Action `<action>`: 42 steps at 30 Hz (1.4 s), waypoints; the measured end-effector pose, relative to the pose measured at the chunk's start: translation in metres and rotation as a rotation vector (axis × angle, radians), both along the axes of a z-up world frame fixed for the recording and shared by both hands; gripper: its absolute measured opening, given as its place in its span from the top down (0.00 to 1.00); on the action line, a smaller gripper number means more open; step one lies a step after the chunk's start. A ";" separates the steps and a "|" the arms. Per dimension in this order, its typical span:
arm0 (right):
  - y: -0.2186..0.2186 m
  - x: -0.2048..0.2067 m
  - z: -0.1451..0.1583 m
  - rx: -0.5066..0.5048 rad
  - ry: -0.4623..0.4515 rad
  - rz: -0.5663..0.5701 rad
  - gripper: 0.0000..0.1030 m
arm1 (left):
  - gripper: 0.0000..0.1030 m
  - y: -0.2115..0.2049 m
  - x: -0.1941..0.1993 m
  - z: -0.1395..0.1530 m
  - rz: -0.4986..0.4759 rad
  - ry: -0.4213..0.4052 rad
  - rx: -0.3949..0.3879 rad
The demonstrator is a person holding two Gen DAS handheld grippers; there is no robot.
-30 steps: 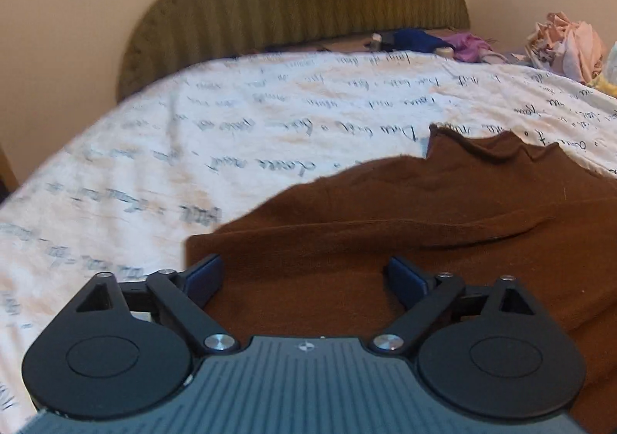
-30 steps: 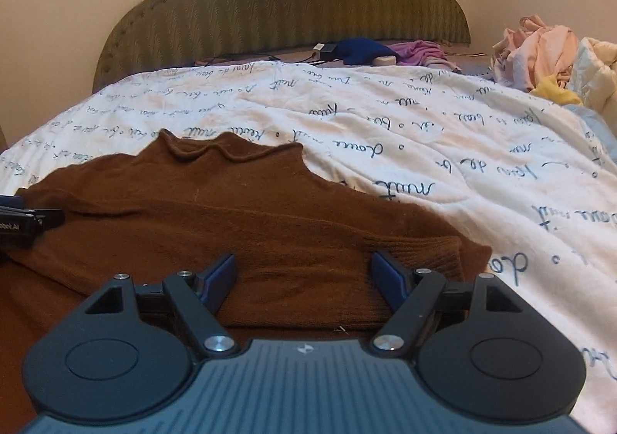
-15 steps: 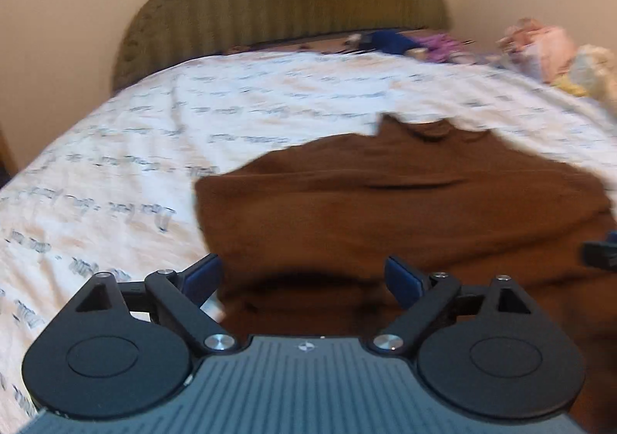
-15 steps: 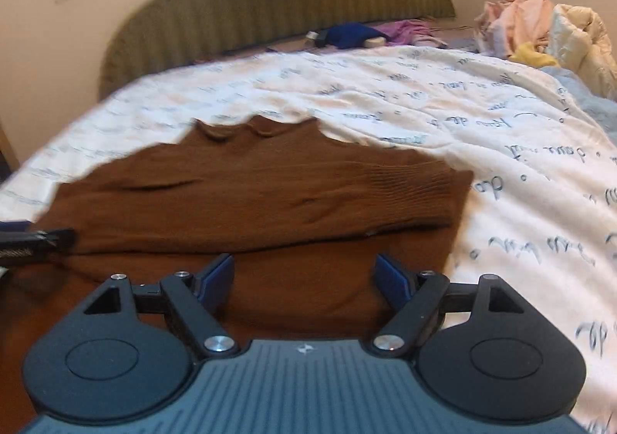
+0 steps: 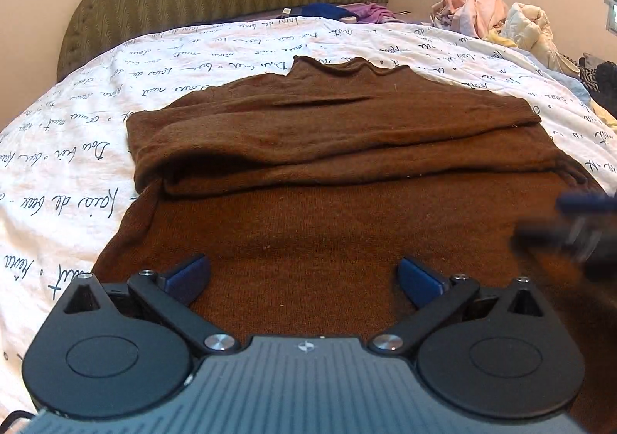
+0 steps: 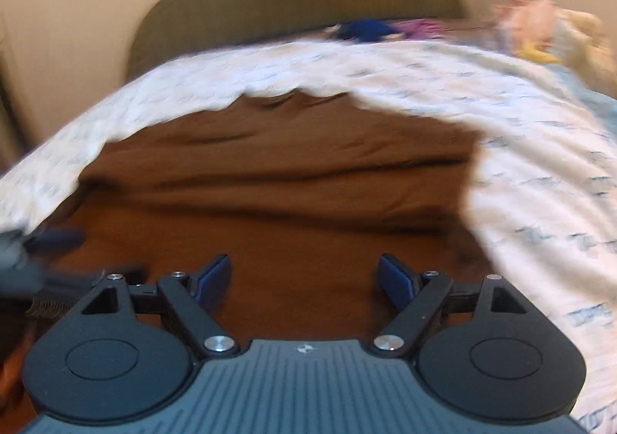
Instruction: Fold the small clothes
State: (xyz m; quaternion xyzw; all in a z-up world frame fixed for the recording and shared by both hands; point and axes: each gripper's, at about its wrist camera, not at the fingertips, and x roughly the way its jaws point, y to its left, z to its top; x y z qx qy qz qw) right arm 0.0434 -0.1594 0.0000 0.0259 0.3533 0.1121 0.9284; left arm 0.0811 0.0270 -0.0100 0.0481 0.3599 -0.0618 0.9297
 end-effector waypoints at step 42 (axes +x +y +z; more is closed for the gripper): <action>0.000 -0.080 -0.005 -0.052 0.011 -0.070 0.00 | 0.00 -0.009 -0.110 0.012 -0.006 0.036 -0.040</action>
